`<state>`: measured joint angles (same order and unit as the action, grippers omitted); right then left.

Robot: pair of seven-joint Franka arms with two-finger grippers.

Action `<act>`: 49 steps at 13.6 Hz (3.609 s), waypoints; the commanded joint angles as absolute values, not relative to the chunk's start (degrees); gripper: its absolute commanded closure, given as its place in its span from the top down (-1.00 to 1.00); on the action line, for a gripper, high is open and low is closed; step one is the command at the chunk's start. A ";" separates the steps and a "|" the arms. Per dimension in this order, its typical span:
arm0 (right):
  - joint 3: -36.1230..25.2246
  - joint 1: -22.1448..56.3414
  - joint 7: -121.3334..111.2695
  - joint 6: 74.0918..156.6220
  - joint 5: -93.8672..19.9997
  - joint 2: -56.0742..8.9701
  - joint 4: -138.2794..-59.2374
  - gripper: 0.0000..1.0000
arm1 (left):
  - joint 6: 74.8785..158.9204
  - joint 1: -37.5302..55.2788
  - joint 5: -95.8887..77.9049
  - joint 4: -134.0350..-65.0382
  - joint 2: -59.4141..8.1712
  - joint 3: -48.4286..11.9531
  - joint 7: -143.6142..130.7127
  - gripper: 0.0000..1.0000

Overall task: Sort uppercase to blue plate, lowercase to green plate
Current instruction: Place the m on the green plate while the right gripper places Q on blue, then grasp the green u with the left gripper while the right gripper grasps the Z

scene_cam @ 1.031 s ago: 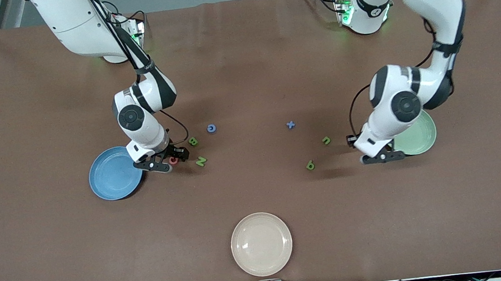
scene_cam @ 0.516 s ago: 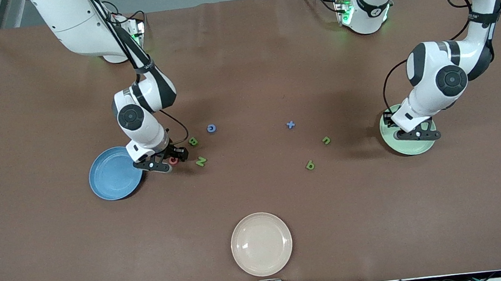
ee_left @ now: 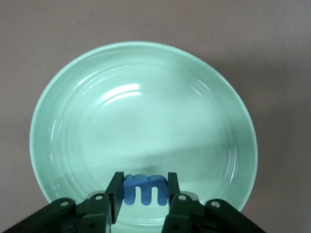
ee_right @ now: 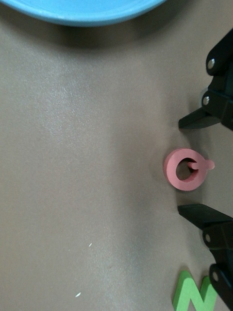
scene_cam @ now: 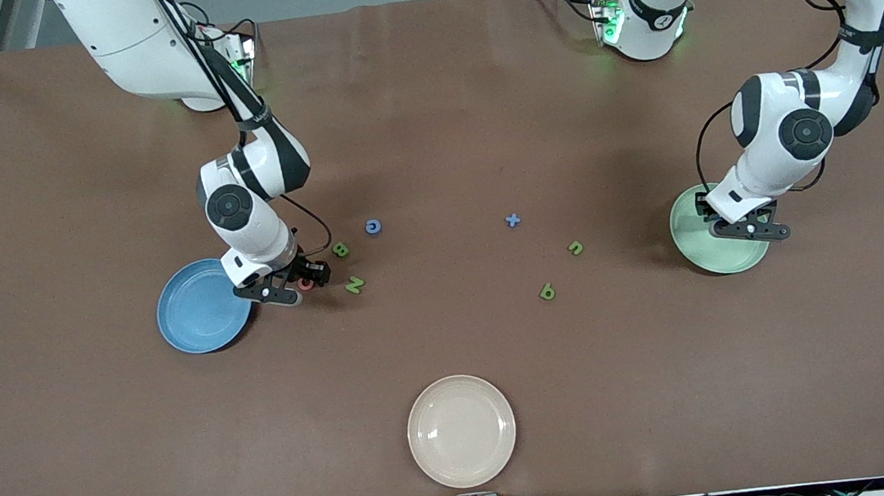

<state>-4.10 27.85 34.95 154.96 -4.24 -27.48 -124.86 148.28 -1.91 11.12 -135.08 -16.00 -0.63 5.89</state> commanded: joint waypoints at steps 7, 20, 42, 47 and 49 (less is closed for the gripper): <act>-4.22 27.60 35.33 155.83 -4.31 -27.95 -125.16 -0.34 | 149.94 -4.31 12.13 -135.35 -17.67 -1.05 9.23 -0.42; -4.66 15.49 20.59 130.78 -3.96 -18.55 -118.29 -0.98 | 141.69 -2.99 11.25 -125.26 -19.06 -15.54 -29.10 0.99; -3.87 30.83 57.27 140.88 -4.83 -24.41 -114.54 1.00 | 148.89 8.88 12.13 -118.92 -31.82 -17.40 -76.73 0.09; -3.96 33.75 59.15 149.05 -4.66 -31.19 -112.06 0.62 | 148.89 8.61 12.13 -118.92 -31.64 -17.31 -76.11 -0.68; -3.96 34.45 59.24 149.41 -4.66 -32.43 -111.71 0.58 | 148.89 8.35 12.22 -118.92 -31.12 -17.31 -75.94 -0.79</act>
